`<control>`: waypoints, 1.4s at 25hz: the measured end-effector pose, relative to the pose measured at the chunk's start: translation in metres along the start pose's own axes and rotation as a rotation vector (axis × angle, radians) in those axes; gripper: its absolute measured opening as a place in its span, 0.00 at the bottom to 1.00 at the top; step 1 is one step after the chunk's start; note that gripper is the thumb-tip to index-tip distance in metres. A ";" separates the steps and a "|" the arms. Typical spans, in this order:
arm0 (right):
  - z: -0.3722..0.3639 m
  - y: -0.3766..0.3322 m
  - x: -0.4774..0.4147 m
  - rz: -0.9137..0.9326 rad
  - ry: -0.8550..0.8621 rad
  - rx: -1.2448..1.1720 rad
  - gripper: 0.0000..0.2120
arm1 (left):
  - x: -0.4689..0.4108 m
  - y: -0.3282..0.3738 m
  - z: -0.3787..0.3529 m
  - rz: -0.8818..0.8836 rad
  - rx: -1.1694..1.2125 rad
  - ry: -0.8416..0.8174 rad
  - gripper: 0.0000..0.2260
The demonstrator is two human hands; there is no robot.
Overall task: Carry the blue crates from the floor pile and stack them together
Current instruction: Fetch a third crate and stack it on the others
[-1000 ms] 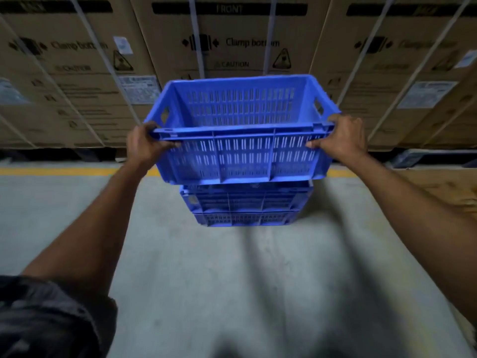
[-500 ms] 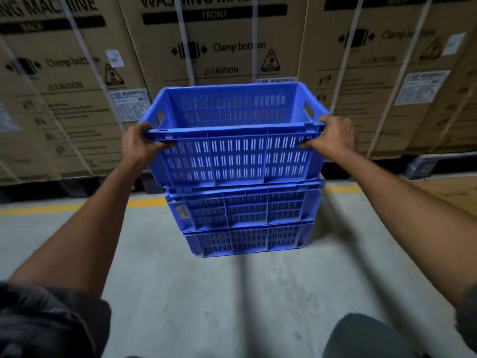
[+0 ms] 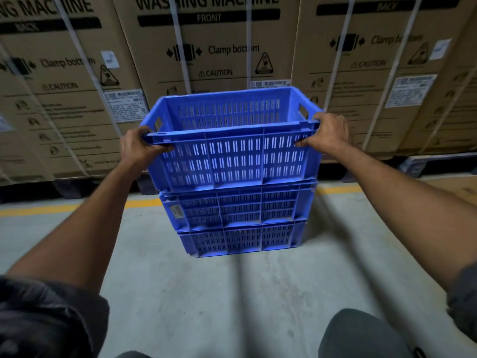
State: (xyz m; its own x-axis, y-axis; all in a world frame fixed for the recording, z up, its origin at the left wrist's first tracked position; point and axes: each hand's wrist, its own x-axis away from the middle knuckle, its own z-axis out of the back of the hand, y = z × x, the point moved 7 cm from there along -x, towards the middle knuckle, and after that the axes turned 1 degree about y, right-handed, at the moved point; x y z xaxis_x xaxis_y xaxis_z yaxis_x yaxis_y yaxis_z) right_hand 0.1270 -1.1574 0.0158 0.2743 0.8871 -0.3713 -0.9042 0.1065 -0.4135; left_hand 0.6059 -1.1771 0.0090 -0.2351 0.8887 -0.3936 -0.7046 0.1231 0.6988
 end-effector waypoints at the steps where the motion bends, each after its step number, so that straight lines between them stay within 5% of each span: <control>1: -0.002 0.002 0.003 0.000 0.001 0.001 0.28 | 0.002 -0.001 -0.001 0.011 -0.011 0.005 0.19; 15: -0.005 -0.003 0.012 0.004 -0.005 0.079 0.29 | -0.001 -0.016 -0.006 -0.002 -0.029 0.011 0.22; 19: -0.004 -0.005 0.017 -0.005 -0.018 0.156 0.32 | 0.007 -0.020 -0.007 -0.031 -0.080 -0.018 0.31; 22: -0.003 -0.037 0.029 0.249 0.113 0.336 0.35 | 0.017 0.008 -0.011 -0.255 -0.443 0.017 0.29; 25: -0.032 -0.094 0.037 0.541 -0.123 0.311 0.39 | 0.027 0.064 -0.042 -0.562 -0.636 -0.166 0.32; 29: -0.041 -0.115 0.036 0.445 -0.038 0.294 0.26 | 0.025 0.079 -0.056 -0.510 -0.633 -0.165 0.29; 35: -0.042 -0.115 0.035 0.463 0.013 0.323 0.27 | 0.024 0.075 -0.059 -0.503 -0.642 -0.144 0.29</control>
State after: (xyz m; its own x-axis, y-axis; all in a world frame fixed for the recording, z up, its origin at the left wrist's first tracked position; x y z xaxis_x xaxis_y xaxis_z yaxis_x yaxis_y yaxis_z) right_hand 0.2544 -1.1575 0.0157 -0.1727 0.8687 -0.4643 -0.9849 -0.1585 0.0698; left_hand 0.5075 -1.1723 0.0169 0.2677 0.8482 -0.4571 -0.9582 0.2839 -0.0345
